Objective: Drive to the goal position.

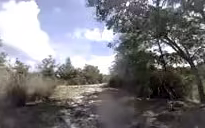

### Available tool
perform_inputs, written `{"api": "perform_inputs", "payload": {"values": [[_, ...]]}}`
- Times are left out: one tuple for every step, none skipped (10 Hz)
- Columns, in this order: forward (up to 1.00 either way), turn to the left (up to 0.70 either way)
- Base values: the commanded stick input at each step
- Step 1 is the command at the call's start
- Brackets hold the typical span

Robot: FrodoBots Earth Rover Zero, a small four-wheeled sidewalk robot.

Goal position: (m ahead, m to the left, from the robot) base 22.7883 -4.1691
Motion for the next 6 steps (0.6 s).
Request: {"api": "perform_inputs", "payload": {"values": [[0.70, 0.00], [0.70, 0.00], [0.70, 0.00], [0.70, 0.00], [0.70, 0.00], [0.70, 0.00]]}}
